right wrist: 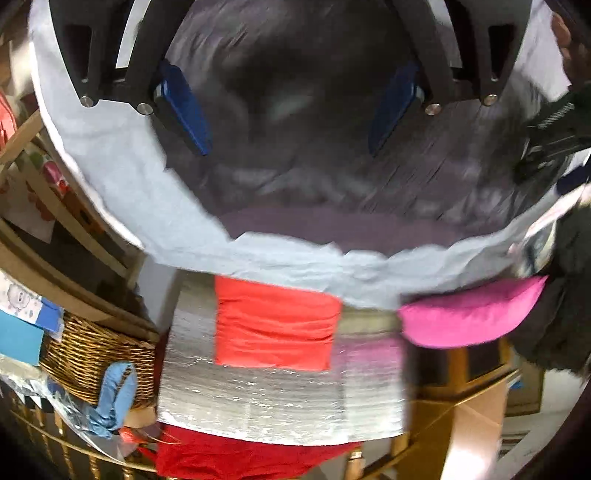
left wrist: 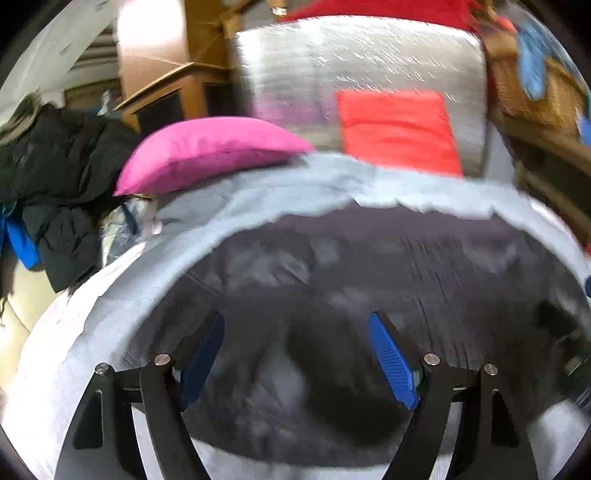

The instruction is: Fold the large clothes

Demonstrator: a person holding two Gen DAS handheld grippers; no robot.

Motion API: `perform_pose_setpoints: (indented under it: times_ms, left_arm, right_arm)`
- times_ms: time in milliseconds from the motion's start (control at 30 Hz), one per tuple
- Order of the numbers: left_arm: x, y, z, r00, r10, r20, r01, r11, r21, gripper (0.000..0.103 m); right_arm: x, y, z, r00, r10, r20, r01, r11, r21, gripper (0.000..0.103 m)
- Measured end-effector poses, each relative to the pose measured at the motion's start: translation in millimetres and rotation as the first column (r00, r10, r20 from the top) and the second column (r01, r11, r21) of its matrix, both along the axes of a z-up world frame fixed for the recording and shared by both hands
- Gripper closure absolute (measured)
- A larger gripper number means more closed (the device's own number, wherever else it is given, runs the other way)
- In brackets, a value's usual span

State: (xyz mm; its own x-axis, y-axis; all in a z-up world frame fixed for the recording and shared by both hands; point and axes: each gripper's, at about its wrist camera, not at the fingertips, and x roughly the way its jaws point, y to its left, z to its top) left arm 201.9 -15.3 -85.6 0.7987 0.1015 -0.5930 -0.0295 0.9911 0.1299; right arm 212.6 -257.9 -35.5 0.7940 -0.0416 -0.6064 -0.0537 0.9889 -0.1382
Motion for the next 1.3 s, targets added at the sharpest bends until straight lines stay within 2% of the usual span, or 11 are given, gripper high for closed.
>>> perform_pose_setpoints:
  times_ms: [133,233,300,833,900,933,1000,1100,1167,1233,1300]
  left_arm:
    - [8,-5,-43,0.994,-0.001,-0.106,0.005,0.999,0.032,0.020]
    - [11,2,-46,0.992,0.012,-0.128,-0.014,1.000,-0.016,0.019]
    - [12,1,-46,0.992,0.010,-0.126,-0.010,1.000,0.000,0.018]
    - [11,9,-45,0.986,-0.020,-0.168,0.015,0.999,-0.031,0.018]
    - [9,22,-29,0.984,-0.033,-0.175,0.023,0.998,-0.061,0.019]
    - [2,33,-18,0.992,-0.011,-0.128,0.003,0.998,-0.063,0.019]
    - [-8,56,-7,0.997,0.045,-0.060,-0.048,0.997,-0.060,0.020]
    - [-3,95,-25,0.982,0.123,-0.140,-0.131,0.990,-0.053,0.020]
    - [3,109,-48,0.970,0.113,-0.216,-0.126,0.991,-0.049,0.018]
    - [-1,107,-44,0.978,0.080,-0.195,-0.082,0.997,-0.002,0.019]
    - [-1,112,-34,0.978,0.057,-0.200,-0.067,0.997,-0.041,0.020]
  right_arm:
    - [7,7,-53,0.997,0.004,-0.074,-0.011,0.995,-0.098,0.011]
    - [20,-6,-53,0.993,-0.030,-0.111,0.025,0.999,-0.048,0.004]
    - [20,-8,-56,0.993,-0.031,-0.113,0.025,0.998,-0.053,0.001]
    - [9,-6,-56,0.991,-0.027,-0.128,0.023,0.999,-0.037,0.000]
    - [13,-9,-43,0.983,-0.020,-0.182,0.018,1.000,-0.013,0.001]
    - [11,-13,-32,0.984,-0.020,-0.179,0.023,1.000,0.015,0.001]
    - [2,-22,-11,0.993,-0.023,-0.113,0.028,0.999,0.040,0.001]
    - [1,-40,-13,0.991,-0.037,-0.132,0.043,0.998,0.042,0.000]
    - [15,-66,-46,0.960,-0.070,-0.271,0.097,0.991,0.088,0.000]
    - [13,-80,-44,0.960,-0.054,-0.276,0.101,0.981,0.162,0.000]
    - [13,-87,-29,0.962,-0.022,-0.272,0.082,0.974,0.212,0.000]
